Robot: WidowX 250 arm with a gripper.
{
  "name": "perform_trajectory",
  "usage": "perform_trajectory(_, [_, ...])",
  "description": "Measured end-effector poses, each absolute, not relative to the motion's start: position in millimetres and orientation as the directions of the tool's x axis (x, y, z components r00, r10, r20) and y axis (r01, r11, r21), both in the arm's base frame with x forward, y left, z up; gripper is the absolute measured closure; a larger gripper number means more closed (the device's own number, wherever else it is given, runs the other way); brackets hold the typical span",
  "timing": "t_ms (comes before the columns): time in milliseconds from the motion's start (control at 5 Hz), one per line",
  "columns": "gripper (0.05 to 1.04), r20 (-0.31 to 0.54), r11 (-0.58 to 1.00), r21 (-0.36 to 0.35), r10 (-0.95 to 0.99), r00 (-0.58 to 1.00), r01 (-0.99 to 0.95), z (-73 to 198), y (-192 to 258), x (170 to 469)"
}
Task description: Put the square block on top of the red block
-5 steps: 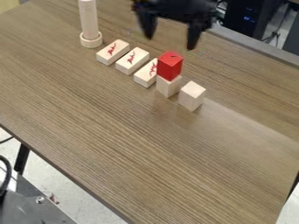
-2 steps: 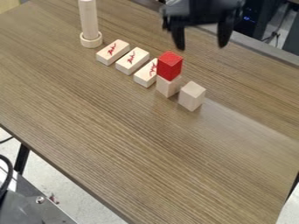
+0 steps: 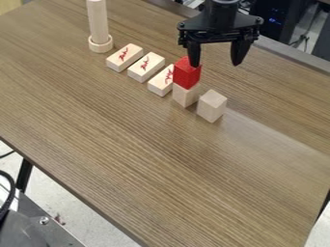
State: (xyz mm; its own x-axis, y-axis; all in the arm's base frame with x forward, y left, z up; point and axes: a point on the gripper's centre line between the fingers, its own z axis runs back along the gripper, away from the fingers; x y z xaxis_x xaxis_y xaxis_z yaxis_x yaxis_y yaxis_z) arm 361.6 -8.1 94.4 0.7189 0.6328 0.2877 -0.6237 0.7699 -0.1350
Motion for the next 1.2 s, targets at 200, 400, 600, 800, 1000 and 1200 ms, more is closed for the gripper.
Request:
perform_trajectory(200, [0.084, 0.288, 0.77, -0.135, 0.633, 0.719, -0.624, 94.4, -8.1, 361.6])
perform_trajectory(400, [0.085, 0.286, 0.766, -0.134, 0.637, 0.716, -0.628, 94.8, -8.3, 360.9])
perform_trajectory(600, [0.084, 0.289, 0.65, -0.152, 0.75, 0.595, -0.744, 100.8, -18.0, 362.0])
perform_trajectory(800, [0.085, 0.289, 0.503, -0.21, 0.851, 0.438, -0.839, 115.9, -34.6, 370.7])
perform_trajectory(1000, [0.084, 0.241, 0.348, -0.213, 0.924, 0.296, -0.913, 115.1, -45.0, 377.1])
perform_trajectory(1200, [0.085, 0.203, 0.24, -0.185, 0.958, 0.202, -0.953, 105.8, -40.5, 369.1])
